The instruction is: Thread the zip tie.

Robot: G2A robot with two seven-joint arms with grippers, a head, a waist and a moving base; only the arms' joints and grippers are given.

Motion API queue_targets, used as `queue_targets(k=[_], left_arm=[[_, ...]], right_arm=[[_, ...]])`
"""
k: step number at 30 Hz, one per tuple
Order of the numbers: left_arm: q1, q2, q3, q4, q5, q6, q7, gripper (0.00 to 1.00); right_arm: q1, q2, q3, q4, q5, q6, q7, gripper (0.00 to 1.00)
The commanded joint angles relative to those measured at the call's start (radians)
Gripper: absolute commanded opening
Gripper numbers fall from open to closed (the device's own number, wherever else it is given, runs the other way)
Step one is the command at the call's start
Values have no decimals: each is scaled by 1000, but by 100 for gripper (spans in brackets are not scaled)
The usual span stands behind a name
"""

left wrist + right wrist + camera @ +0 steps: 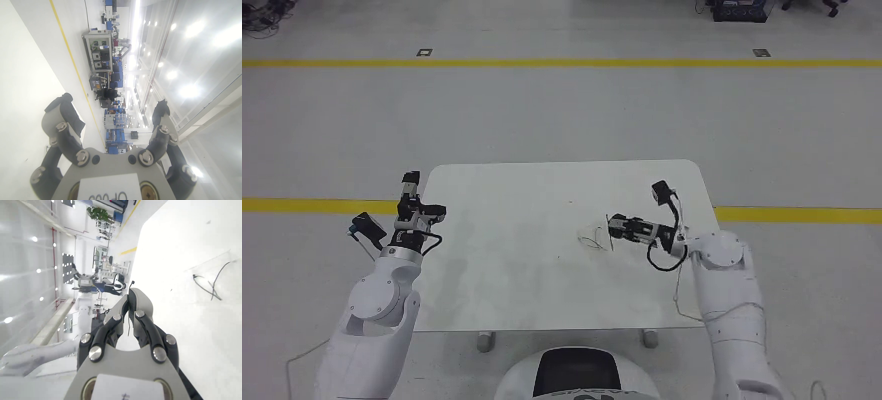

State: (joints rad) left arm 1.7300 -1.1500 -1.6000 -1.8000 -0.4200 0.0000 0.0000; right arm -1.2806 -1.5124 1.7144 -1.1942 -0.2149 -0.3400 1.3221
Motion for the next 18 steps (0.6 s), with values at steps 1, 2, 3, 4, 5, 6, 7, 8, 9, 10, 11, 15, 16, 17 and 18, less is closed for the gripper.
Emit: queue_targets(k=[1, 2, 3, 4, 5, 6, 7, 8, 9, 10, 11, 15, 16, 17, 18], left_arm=[[0, 0, 0, 0, 0, 0, 0, 100], [0, 0, 0, 0, 0, 0, 0, 100], [0, 0, 0, 0, 0, 0, 0, 100], [0, 0, 0, 0, 0, 0, 0, 100], [0, 0, 0, 0, 0, 0, 0, 100], [0, 0, 0, 0, 0, 0, 0, 100], [0, 0, 0, 0, 0, 0, 0, 100], [0, 0, 0, 0, 0, 0, 0, 100], [0, 0, 0, 0, 0, 0, 0, 100], [0, 0, 0, 0, 0, 0, 0, 100], [0, 0, 0, 0, 0, 0, 0, 100], [0, 0, 0, 0, 0, 0, 0, 100], [0, 0, 0, 0, 0, 0, 0, 100], [0, 0, 0, 0, 0, 0, 0, 100], [0, 0, 0, 0, 0, 0, 0, 100]], right_arm=[[-1, 17, 10, 0, 60, 0, 68, 0], [-1, 24, 0, 0, 70, 0, 68, 0], [-3, 30, -11, -1, 87, 0, 68, 0], [-5, 40, -21, -1, 105, 0, 68, 0], [-6, 47, -30, -3, 116, 0, 68, 0], [-7, 55, -38, -3, 125, 0, 68, 0], [-7, 62, -47, -3, 134, 0, 68, 0], [-7, 71, -60, -6, 146, 0, 68, 0], [-8, 78, -67, -6, 153, 0, 68, 0], [-8, 84, -73, -6, 160, 0, 68, 0], [-8, 91, -79, -3, 170, 0, 68, 0], [-4, 107, -91, 7, 200, 0, 68, 0], [-3, 110, -95, 8, 207, 0, 68, 0], [-2, 112, -100, 8, 213, 0, 68, 0], [-3, 113, -100, 11, 235, 0, 52, 0]])
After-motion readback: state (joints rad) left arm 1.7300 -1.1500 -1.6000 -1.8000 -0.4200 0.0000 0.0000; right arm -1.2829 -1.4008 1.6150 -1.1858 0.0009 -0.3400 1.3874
